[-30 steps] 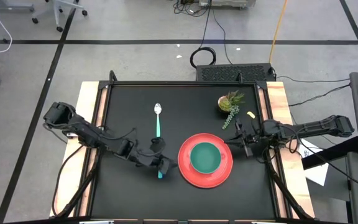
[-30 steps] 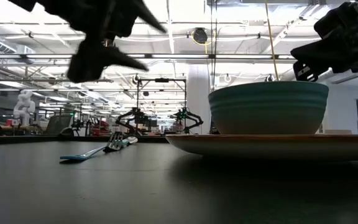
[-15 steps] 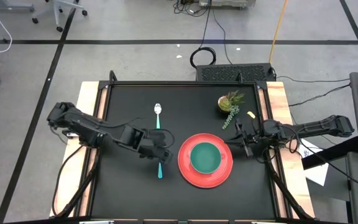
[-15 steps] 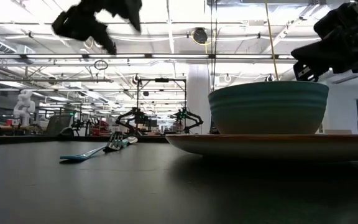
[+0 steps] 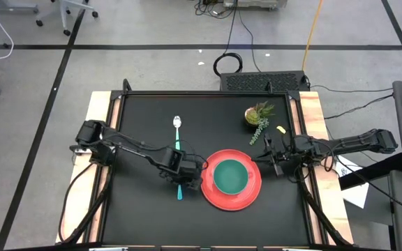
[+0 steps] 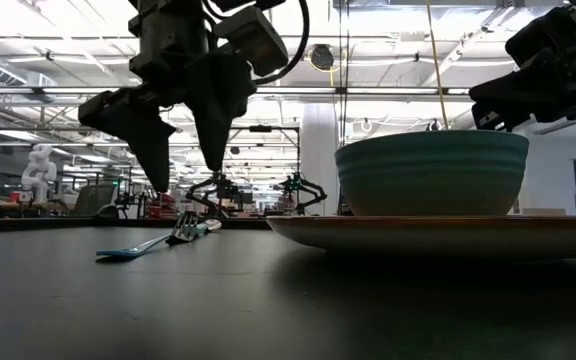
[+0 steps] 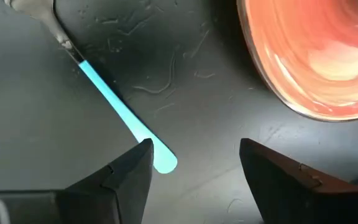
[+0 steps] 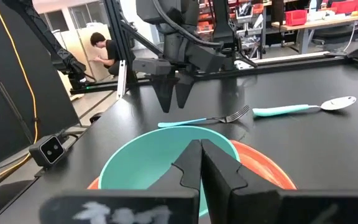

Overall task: Set table place
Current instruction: Put the blue fork to the left of the green bowl on the orange plate

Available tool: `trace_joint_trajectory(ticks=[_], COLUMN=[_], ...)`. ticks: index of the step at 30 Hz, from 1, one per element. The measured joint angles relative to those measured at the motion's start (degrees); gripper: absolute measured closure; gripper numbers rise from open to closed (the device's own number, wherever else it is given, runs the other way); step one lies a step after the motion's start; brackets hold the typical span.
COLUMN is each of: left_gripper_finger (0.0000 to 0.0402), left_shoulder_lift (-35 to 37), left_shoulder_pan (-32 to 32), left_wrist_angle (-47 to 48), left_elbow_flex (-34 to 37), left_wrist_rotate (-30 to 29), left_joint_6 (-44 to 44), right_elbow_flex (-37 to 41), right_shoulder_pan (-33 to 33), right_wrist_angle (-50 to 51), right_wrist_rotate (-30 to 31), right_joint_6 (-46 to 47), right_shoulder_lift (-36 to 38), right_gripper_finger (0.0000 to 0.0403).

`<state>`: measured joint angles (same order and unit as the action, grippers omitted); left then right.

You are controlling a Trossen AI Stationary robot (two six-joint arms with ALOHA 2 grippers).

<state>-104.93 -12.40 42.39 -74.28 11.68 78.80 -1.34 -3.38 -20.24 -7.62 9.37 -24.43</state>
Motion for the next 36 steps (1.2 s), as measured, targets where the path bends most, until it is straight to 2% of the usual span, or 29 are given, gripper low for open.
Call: trace_joint_trajectory(ticks=[11, 21, 36], left_gripper_finger=[0.0158, 0.0158, 0.0158], left_shoulder_lift=[-0.5, -0.5, -0.9], left_shoulder_pan=[0.6, 2.0, 2.2], left_wrist_angle=[-1.2, 4.6, 6.2], left_elbow_flex=[0.0, 0.0, 0.0], left_wrist_rotate=[-1.2, -4.1, -7.3], left_joint_6=[-1.1, 2.5, 3.6], right_elbow_flex=[0.0, 0.0, 0.0], right_shoulder_pan=[0.0, 0.0, 0.0], right_wrist_angle=[1.4, 1.7, 2.1], right_wrist_rotate=[0.0, 0.0, 0.0], right_joint_6=[0.0, 0.0, 0.4], right_shoulder_lift=[0.0, 0.0, 0.0], right_gripper_finger=[0.0403, 0.0403, 0.0403])
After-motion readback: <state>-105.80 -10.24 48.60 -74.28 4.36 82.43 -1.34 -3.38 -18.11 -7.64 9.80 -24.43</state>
